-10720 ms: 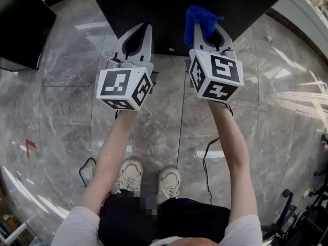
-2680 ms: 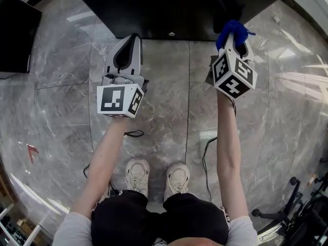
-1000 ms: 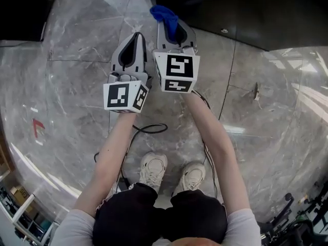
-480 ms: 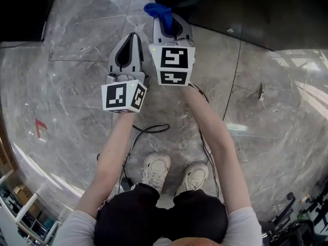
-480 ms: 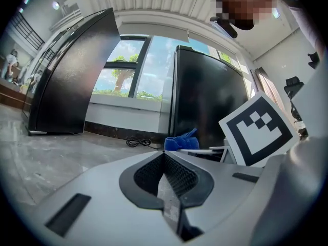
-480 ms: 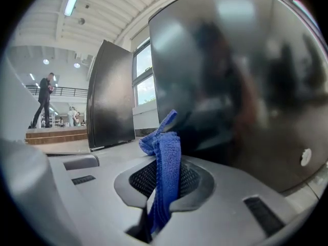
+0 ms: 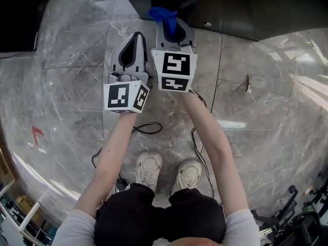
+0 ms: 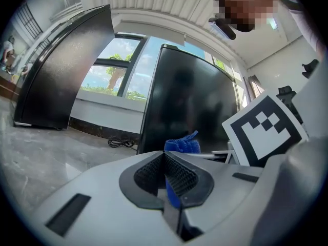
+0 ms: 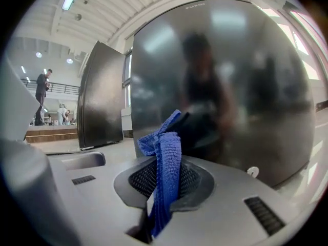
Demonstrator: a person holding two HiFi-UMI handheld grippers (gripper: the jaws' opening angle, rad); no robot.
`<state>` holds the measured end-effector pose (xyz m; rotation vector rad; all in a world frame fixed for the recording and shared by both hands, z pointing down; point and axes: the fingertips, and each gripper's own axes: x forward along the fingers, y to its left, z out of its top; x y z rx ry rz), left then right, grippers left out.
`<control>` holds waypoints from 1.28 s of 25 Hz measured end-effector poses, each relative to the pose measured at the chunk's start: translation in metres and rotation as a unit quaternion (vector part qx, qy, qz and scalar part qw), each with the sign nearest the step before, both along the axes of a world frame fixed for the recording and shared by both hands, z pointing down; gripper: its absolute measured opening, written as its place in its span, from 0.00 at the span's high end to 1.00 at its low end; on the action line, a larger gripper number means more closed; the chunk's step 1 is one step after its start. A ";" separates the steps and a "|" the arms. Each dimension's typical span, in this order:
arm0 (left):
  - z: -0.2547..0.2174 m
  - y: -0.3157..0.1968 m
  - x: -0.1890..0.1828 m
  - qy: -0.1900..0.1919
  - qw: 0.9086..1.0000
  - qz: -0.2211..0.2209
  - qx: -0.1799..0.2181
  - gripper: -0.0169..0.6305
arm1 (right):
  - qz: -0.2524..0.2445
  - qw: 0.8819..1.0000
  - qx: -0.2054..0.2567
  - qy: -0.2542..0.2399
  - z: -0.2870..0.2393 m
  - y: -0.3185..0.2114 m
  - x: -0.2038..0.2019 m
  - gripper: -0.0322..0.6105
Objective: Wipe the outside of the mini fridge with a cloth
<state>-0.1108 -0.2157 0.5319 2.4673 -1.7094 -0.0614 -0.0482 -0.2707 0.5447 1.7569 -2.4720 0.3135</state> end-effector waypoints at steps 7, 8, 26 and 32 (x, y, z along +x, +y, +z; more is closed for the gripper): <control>-0.005 0.006 0.044 0.009 0.999 0.032 0.000 0.97 | 0.042 0.999 -0.002 0.015 -0.002 0.011 0.059 0.85; -0.005 0.007 0.049 0.012 0.999 0.035 0.001 0.97 | 0.051 0.999 -0.002 0.017 -0.002 0.013 0.069 0.85; 0.009 0.014 0.119 0.031 0.996 0.084 -0.017 0.97 | 0.233 0.972 -0.023 0.018 0.004 0.031 0.255 0.85; 0.011 0.009 0.116 0.028 0.997 0.076 -0.018 0.97 | 0.292 0.956 -0.034 0.003 0.010 0.034 0.298 0.85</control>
